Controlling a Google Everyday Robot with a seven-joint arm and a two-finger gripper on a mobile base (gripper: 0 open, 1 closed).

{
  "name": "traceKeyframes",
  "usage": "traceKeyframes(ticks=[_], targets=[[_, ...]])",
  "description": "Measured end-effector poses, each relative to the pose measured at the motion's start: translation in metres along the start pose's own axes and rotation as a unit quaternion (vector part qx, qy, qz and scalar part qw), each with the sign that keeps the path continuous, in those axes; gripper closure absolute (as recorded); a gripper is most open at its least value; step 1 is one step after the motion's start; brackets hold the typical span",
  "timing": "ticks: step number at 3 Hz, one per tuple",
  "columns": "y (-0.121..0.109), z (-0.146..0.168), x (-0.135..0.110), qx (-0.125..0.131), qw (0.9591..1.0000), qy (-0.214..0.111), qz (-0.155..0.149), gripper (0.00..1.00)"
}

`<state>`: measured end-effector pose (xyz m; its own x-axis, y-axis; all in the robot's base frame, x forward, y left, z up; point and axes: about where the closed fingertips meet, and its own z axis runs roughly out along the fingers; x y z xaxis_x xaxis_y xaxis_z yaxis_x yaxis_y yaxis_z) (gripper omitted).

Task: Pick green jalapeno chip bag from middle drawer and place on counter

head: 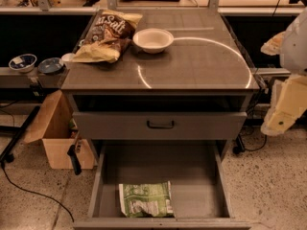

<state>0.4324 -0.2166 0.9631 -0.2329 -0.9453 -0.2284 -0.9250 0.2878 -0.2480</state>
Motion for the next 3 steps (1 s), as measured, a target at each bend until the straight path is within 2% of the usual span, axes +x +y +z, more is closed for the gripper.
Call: traceKeyframes(ticks=[1,3], targets=[[0.014,0.023,0.008,-0.005,0.9997,-0.008,0.021,0.0],[0.035,0.102,0.02,-0.016,0.9977,-0.006,0.066,0.0]])
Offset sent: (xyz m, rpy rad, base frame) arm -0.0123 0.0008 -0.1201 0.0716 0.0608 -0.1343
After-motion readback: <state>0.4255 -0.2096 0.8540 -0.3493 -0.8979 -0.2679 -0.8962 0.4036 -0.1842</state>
